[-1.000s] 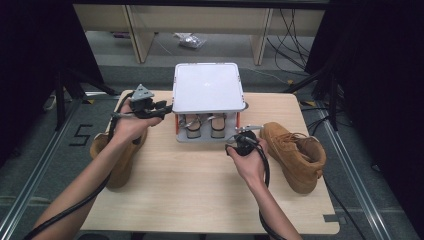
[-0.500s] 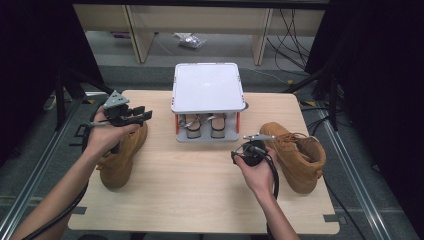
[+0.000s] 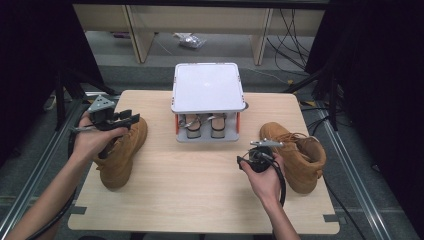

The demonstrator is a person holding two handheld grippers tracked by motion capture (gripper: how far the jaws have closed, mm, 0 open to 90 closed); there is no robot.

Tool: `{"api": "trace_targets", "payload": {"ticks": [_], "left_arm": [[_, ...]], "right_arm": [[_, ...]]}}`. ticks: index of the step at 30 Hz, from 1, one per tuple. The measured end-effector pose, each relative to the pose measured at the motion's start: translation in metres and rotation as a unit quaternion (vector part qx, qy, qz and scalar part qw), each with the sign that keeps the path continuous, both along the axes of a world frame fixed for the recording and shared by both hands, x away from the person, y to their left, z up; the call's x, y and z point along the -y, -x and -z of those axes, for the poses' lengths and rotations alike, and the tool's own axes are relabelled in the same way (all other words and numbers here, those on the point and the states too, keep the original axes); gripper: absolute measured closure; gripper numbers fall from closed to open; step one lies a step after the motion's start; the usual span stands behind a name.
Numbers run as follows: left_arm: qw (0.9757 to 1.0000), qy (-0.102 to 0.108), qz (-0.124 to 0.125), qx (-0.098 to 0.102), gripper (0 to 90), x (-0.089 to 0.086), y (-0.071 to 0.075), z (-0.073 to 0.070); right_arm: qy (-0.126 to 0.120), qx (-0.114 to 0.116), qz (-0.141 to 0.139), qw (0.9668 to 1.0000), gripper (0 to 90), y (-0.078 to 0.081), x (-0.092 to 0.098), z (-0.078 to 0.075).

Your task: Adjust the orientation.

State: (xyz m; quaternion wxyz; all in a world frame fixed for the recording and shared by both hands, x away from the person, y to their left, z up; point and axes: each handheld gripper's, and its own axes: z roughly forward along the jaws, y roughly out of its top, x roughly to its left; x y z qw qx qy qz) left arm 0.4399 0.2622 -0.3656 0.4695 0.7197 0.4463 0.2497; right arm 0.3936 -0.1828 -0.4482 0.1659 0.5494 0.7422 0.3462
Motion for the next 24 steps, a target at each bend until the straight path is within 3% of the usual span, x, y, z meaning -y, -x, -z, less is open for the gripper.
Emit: {"api": "trace_targets", "payload": {"ticks": [13,15,21,22,23,24], "left_arm": [[0.9997,-0.002,-0.023,-0.006,59.7,-0.028,0.017,0.003],[0.9996,-0.001,-0.028,-0.009,59.6,-0.034,0.019,0.004],[0.9989,-0.005,-0.043,-0.016,59.5,-0.048,0.025,0.008],[0.9989,-0.005,-0.044,-0.016,59.5,-0.05,0.025,0.008],[0.9988,-0.004,-0.046,-0.017,59.5,-0.052,0.026,0.009],[0.9985,-0.006,-0.051,-0.018,59.5,-0.054,0.028,0.009]], "right_arm": [[-0.01,-0.011,0.013,0.9998,50.6,0.012,0.006,0.009],[-0.006,-0.005,0.01,0.9999,50.5,0.012,0.006,0.01],[-0.008,-0.013,0.005,0.9999,50.3,0.015,0.004,0.013],[-0.013,-0.023,0.014,0.9996,50.3,0.017,0.003,0.013],[-0.006,-0.009,0.003,0.9999,50.2,0.016,0.005,0.014],[-0.008,-0.011,0.005,0.9999,50.2,0.016,0.005,0.014]]}}
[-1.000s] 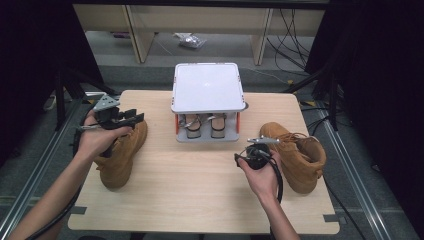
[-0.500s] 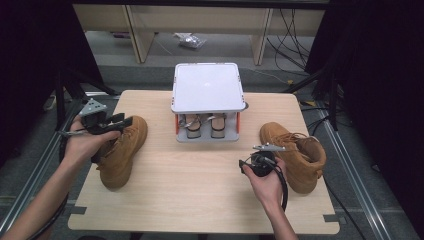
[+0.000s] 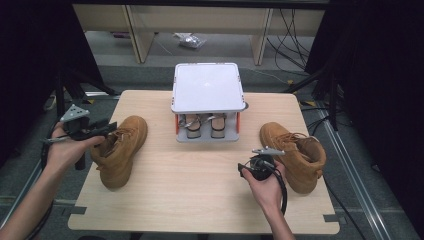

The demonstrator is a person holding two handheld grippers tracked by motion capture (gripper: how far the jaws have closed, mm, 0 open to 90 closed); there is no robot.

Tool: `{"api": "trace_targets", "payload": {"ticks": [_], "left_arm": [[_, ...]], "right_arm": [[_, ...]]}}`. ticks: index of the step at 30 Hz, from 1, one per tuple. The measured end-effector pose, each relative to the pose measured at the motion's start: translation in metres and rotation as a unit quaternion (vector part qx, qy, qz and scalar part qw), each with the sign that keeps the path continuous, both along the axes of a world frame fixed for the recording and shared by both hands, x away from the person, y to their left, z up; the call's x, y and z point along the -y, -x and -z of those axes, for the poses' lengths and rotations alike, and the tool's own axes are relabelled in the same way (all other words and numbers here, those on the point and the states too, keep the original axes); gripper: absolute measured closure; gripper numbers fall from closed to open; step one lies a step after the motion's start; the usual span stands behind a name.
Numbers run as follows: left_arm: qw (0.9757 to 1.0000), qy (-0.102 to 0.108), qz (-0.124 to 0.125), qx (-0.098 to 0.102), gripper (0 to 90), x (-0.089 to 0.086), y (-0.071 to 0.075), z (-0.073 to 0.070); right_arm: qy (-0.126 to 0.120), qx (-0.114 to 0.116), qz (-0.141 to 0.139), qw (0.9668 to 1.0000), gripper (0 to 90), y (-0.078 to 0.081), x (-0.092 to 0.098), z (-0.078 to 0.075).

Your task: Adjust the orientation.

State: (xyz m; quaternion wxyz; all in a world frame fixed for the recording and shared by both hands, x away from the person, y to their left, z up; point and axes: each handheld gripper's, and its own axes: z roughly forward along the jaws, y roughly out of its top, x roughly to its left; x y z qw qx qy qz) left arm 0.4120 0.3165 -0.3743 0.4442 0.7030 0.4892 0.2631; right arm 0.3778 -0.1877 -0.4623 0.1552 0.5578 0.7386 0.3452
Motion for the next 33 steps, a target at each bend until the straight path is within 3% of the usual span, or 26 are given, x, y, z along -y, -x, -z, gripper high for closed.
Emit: {"api": "trace_targets", "payload": {"ticks": [4,5,7,10,12,13,27,33], "left_arm": [[0.9999,-0.002,-0.012,-0.002,59.2,-0.01,0.006,0.002],[0.9999,-0.001,-0.016,-0.002,58.8,-0.012,0.007,0.003],[0.9997,0.0,-0.023,-0.005,57.4,-0.017,0.01,0.005],[0.9994,-0.001,-0.032,-0.011,57.0,-0.023,0.014,0.008],[0.9991,-0.001,-0.038,-0.017,56.6,-0.028,0.017,0.011],[0.9991,-0.002,-0.038,-0.019,56.7,-0.029,0.018,0.012],[0.9972,-0.001,-0.051,-0.055,50.3,-0.039,0.022,0.028],[0.9953,0.012,-0.051,-0.082,49.3,-0.039,0.022,0.036]], "right_arm": [[0.013,0.002,0.002,0.9999,50.2,0.0,0.001,0.001],[0.003,0.0,0.003,1.0,50.2,0.0,0.0,0.0],[0.011,0.001,0.003,0.9999,50.0,0.0,0.001,0.001],[0.005,-0.007,0.008,0.9999,49.8,0.001,0.0,0.002],[0.0,-0.004,-0.004,1.0,49.7,0.001,0.001,0.003],[-0.006,-0.014,0.002,0.9999,49.7,0.002,0.0,0.003],[0.0,-0.024,0.006,0.9997,49.6,0.004,-0.001,0.001],[0.004,-0.025,-0.001,0.9997,49.6,0.003,-0.001,0.005]]}}
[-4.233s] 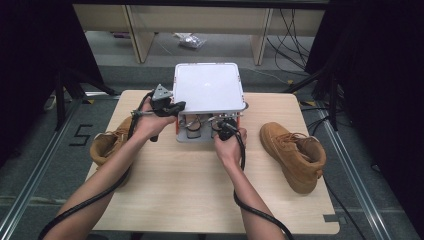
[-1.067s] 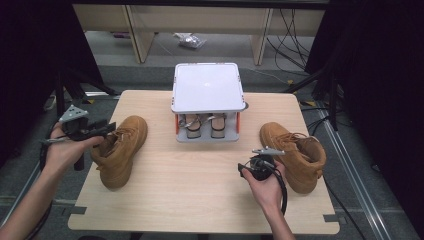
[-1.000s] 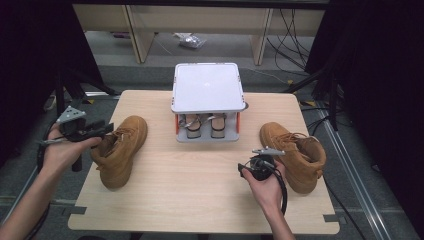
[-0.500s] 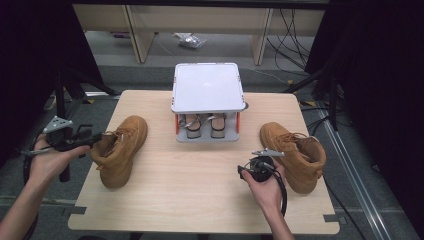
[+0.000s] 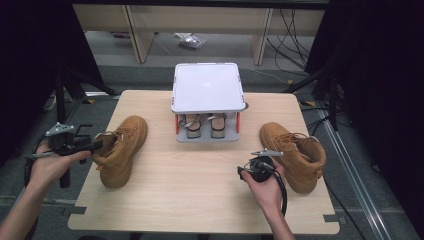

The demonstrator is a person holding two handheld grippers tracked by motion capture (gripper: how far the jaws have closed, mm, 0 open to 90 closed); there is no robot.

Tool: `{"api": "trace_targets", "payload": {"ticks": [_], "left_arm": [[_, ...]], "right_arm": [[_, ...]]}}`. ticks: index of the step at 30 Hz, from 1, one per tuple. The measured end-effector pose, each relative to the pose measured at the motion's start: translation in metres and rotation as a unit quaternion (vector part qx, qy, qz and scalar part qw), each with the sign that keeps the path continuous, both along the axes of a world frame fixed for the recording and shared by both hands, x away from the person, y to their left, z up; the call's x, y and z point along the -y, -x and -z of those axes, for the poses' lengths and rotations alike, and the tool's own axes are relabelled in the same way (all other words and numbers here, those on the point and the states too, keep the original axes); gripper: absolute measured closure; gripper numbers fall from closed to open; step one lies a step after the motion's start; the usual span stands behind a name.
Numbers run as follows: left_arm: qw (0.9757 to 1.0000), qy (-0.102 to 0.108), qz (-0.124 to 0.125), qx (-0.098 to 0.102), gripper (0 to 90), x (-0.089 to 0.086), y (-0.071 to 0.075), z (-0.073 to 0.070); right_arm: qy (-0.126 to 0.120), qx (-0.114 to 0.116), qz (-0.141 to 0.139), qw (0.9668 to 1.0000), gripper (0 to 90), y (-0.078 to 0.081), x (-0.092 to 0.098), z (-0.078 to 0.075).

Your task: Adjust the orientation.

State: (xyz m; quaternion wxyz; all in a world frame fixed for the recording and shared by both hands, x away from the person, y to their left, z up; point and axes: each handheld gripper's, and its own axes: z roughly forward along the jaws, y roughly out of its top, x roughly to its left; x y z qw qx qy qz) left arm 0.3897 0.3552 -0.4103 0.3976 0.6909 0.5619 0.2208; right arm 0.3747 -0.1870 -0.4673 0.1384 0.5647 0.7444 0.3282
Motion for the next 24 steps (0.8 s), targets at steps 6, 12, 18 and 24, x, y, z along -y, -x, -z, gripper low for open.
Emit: {"api": "trace_targets", "payload": {"ticks": [6,12,18,24], "left_arm": [[0.9995,-0.01,0.008,-0.03,51.6,0.003,-0.001,0.006],[0.9989,-0.009,0.006,-0.045,55.5,0.007,-0.003,0.009],[0.9972,-0.026,0.013,-0.069,61.8,0.008,-0.006,0.011],[0.9981,-0.015,-0.004,-0.06,70.4,0.01,-0.007,0.014]], "right_arm": [[-0.005,-0.008,-0.003,1.0,49.6,0.0,-0.002,0.0],[0.002,-0.005,-0.008,1.0,49.6,-0.001,-0.001,0.002],[0.0,-0.011,-0.009,0.9999,49.6,-0.001,-0.002,0.002],[0.007,-0.021,-0.008,0.9997,49.6,0.0,-0.002,0.003]]}}
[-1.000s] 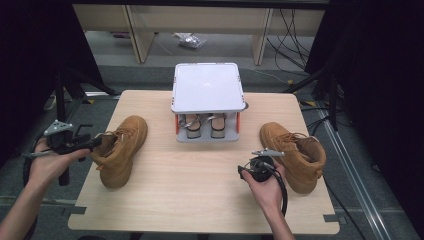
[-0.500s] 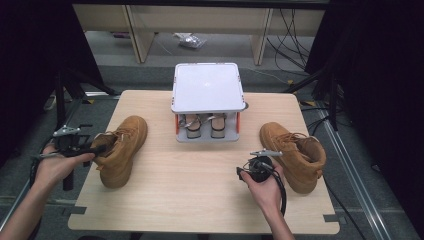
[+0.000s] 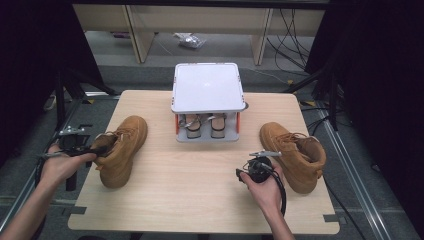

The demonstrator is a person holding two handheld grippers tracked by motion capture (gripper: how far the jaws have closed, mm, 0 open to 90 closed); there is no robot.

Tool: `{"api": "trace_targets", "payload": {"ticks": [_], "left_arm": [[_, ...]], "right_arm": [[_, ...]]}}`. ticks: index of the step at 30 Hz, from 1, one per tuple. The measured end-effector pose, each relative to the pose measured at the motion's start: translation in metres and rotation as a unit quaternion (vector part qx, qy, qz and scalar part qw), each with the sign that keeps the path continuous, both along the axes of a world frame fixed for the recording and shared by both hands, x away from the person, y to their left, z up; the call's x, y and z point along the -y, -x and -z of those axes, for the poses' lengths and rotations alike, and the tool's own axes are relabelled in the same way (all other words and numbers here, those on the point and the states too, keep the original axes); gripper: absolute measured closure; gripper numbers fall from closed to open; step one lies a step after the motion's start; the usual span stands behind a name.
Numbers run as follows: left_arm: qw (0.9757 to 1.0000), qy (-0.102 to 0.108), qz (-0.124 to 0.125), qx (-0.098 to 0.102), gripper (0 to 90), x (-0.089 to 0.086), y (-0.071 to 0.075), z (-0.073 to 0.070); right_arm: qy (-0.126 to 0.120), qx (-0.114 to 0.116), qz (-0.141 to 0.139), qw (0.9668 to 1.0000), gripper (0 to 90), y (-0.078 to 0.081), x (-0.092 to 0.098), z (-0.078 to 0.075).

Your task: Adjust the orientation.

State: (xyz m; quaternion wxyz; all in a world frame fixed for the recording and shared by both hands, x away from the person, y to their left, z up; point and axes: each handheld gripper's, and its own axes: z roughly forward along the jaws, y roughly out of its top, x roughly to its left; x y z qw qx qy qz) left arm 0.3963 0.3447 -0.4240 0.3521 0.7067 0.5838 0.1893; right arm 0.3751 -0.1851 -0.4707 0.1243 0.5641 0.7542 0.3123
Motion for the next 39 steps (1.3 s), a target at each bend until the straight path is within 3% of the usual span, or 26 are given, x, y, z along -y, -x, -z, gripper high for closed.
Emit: {"api": "trace_targets", "payload": {"ticks": [3,7,8,11,15,18,22,26,27,29,32,34,36,37,38,39], "left_arm": [[1.0,-0.003,-0.003,0.001,74.5,0.0,0.001,0.0],[1.0,-0.003,-0.002,0.007,76.1,0.0,0.002,0.001],[1.0,-0.002,-0.004,0.007,76.4,0.0,0.002,0.001],[0.9999,0.008,-0.007,0.008,77.2,-0.001,0.002,0.002],[0.999,0.038,-0.02,0.012,78.3,-0.002,0.002,0.004],[0.9972,0.064,-0.035,0.014,78.9,-0.003,0.002,0.004],[0.9943,0.094,-0.047,0.018,79.1,-0.008,0.001,0.006],[0.9925,0.106,-0.056,0.023,79.5,-0.009,0.002,0.006],[0.9914,0.114,-0.059,0.026,79.7,-0.009,0.001,0.006],[0.99,0.123,-0.063,0.028,79.9,-0.01,0.0,0.005],[0.9891,0.129,-0.064,0.031,80.1,-0.009,-0.001,0.003],[0.9885,0.133,-0.063,0.035,80.3,-0.009,-0.002,0.001],[0.9876,0.14,-0.063,0.035,80.3,-0.008,-0.003,-0.002],[0.9869,0.144,-0.064,0.036,80.4,-0.008,-0.004,-0.003],[0.9868,0.145,-0.061,0.037,80.4,-0.007,-0.004,-0.003],[0.9863,0.148,-0.062,0.04,80.5,-0.006,-0.004,-0.004]], "right_arm": [[0.007,0.01,-0.009,0.9999,49.6,-0.001,0.002,0.003],[-0.021,-0.003,0.006,0.9998,49.7,0.002,-0.001,0.0],[-0.015,0.001,0.002,0.9999,49.8,0.003,0.001,-0.001],[0.004,0.013,-0.006,0.9999,49.8,0.001,0.004,0.001],[-0.018,-0.001,0.0,0.9998,49.8,0.002,0.003,-0.001],[-0.009,-0.002,0.007,0.9999,50.1,0.001,0.005,0.001],[-0.02,-0.001,0.007,0.9998,50.4,0.001,0.005,0.001],[-0.013,0.004,0.006,0.9999,50.6,-0.001,0.008,0.002],[-0.021,0.008,-0.001,0.9997,50.6,-0.002,0.009,0.002],[-0.024,0.001,0.012,0.9996,50.7,-0.002,0.009,0.001],[-0.016,0.012,-0.002,0.9998,50.7,-0.004,0.013,0.004],[-0.03,-0.003,0.007,0.9995,50.7,-0.002,0.013,0.002],[-0.024,0.007,0.003,0.9997,50.7,-0.003,0.016,0.004],[-0.021,-0.002,0.016,0.9996,50.7,-0.002,0.016,0.002],[-0.038,-0.005,0.017,0.9991,50.7,-0.001,0.015,0.002],[-0.04,-0.005,0.02,0.999,50.8,0.0,0.015,0.003]]}}
